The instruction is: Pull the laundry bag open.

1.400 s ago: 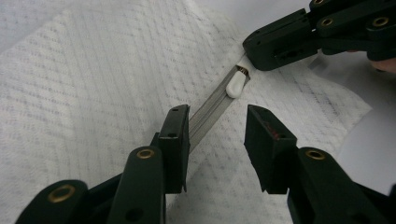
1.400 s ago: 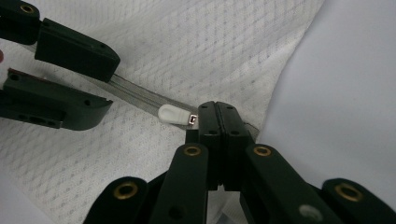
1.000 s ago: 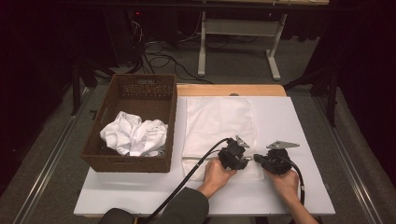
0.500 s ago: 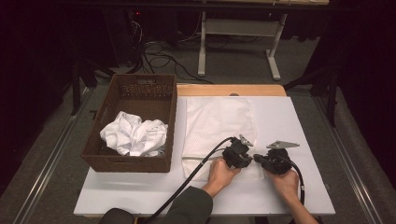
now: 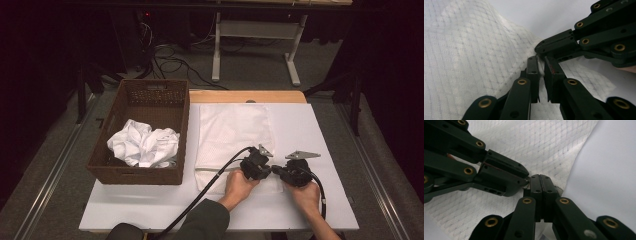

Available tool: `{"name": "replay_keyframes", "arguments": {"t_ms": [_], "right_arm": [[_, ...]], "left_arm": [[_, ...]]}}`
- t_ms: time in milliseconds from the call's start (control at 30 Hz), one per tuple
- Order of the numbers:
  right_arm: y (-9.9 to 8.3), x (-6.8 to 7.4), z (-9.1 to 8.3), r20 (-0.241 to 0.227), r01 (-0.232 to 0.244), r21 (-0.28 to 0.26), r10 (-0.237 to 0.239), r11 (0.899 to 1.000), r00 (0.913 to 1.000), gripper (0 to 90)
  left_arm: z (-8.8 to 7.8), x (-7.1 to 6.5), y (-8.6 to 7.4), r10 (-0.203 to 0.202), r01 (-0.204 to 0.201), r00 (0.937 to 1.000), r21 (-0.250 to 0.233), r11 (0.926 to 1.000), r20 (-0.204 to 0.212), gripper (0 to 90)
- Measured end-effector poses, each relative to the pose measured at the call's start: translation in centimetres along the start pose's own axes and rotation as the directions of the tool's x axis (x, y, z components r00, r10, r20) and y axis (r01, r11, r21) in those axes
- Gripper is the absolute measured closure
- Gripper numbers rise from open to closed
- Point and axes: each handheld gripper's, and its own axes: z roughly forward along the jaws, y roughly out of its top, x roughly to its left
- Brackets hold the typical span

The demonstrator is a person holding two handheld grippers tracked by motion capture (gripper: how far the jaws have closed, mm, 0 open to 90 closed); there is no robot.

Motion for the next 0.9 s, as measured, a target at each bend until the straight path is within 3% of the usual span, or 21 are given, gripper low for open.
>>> {"name": "replay_keyframes", "arguments": {"t_ms": [333,667,900], "right_arm": [[0.0,-0.1,0.0,0.007,0.003,-0.001,-0.003,1.000,1.0000,90.0],[-0.1,0.8,0.1,0.071,0.069,0.009,-0.069,0.998,0.9951,90.0],[-0.1,0.7,0.1,0.064,0.065,0.005,-0.065,0.998,0.9958,90.0]], "left_arm": [[0.1,-0.2,-0.1,0.017,-0.017,0.9997,0.018,0.9997,-0.017,85.9],[-0.4,-0.4,-0.1,0.041,-0.040,0.9989,0.032,0.9987,-0.023,86.0],[-1.3,-0.3,-0.4,0.046,-0.045,0.9987,0.030,0.9985,-0.022,86.0]]}}
